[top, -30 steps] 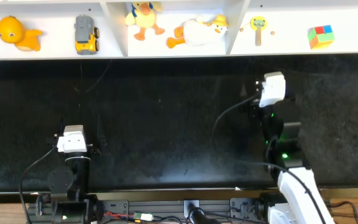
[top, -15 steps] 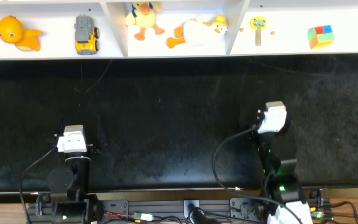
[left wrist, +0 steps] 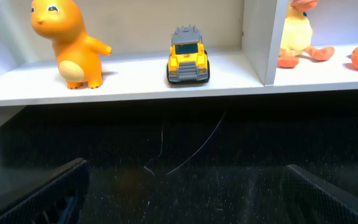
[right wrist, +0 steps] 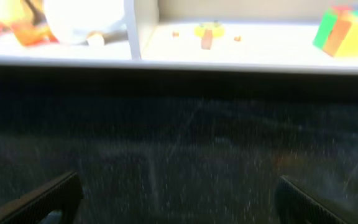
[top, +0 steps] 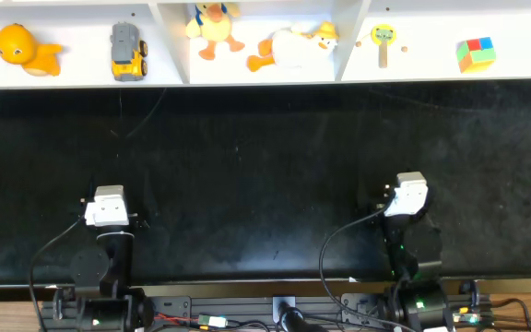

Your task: Store Toys

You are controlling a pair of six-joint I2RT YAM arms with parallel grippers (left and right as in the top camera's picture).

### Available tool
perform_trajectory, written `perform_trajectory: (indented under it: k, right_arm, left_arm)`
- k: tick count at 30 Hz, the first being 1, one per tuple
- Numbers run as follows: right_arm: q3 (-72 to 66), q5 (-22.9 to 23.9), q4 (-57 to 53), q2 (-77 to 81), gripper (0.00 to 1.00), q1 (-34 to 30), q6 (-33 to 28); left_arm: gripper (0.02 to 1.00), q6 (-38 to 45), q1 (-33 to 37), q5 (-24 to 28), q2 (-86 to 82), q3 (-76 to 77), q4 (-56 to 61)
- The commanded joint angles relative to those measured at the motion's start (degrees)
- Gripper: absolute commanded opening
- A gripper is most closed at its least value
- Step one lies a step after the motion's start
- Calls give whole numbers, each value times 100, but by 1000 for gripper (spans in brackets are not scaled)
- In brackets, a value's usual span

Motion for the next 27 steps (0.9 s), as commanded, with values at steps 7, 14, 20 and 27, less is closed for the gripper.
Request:
perform_trajectory:
  k: [7,14,20,27]
  right_arm:
    - [-76,-44,190,-1252,996,-17,37]
    - [-76,-48,48,-1294,993,-149,39]
    - [-76,-44,46,-1296,996,-876,39]
    - [-76,-44,46,-1296,996,-898,37]
  left_arm:
    - [998,90,-2,-28,-59,-7,-17]
    - [998,90,-2,-28,-59,-7,-17]
    - [998,90,-2,-28,-59,-7,-17]
    - [998,90,-2,-28,-59,-7,-17]
